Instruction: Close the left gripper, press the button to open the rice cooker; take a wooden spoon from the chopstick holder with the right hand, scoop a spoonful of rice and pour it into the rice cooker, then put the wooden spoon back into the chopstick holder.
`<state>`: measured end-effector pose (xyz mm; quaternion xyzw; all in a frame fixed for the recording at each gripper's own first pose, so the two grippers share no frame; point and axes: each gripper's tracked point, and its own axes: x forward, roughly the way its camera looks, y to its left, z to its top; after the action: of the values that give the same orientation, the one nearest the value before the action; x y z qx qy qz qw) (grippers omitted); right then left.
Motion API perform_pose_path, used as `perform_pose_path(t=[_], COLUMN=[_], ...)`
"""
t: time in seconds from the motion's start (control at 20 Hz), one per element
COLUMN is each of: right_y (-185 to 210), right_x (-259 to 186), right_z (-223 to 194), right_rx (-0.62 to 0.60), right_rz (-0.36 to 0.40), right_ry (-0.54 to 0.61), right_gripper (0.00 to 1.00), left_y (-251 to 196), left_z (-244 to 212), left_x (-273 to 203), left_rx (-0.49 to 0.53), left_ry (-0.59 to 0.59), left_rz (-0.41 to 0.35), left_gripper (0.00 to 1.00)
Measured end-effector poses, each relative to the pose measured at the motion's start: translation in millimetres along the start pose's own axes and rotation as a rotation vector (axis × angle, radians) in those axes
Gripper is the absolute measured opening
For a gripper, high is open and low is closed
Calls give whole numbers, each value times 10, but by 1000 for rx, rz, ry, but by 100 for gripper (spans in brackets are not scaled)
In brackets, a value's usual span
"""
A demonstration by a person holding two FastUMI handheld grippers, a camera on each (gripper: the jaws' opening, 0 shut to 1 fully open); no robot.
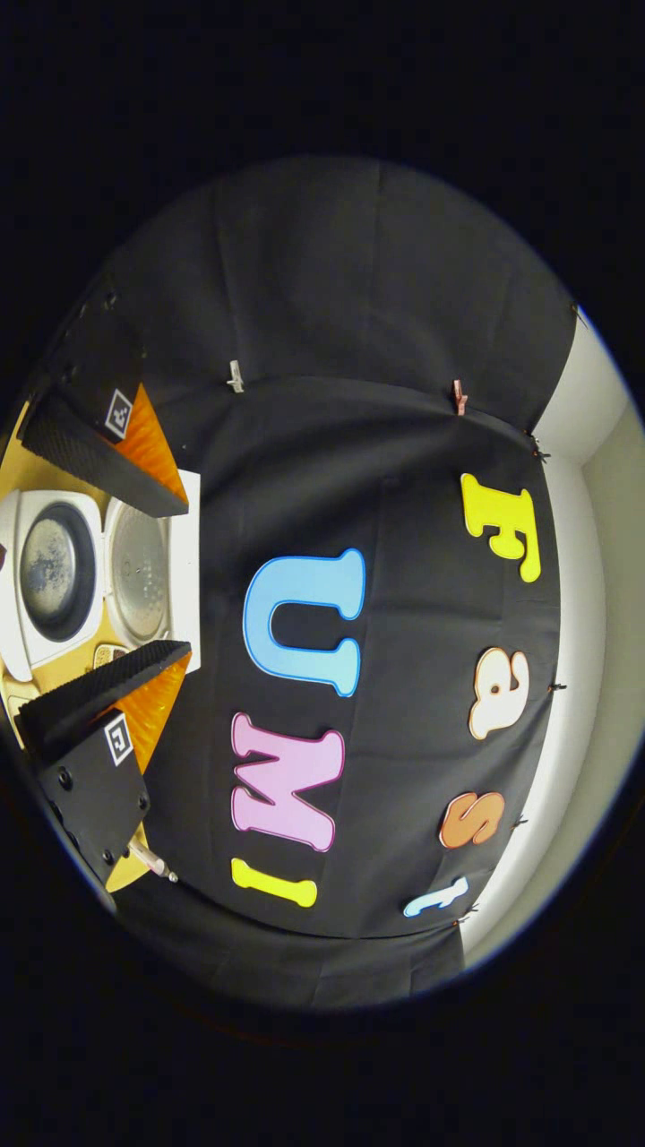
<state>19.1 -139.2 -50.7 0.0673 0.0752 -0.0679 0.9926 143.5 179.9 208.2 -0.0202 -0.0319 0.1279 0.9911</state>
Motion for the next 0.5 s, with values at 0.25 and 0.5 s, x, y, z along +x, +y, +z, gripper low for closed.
perform_pose_path(t=[0.25,0.5], right_y=[130,144], right_x=[-154,-311], right_z=[217,287], right_rx=[-7,-21], right_rz=[2,-28], right_ry=[-68,-89], right_gripper=[99,98], left_y=[104,277], left_z=[94,-110], left_x=[621,1360], left_rx=[-42,-23], left_ry=[27,85], left_rz=[-42,-48], left_gripper=[95,95])
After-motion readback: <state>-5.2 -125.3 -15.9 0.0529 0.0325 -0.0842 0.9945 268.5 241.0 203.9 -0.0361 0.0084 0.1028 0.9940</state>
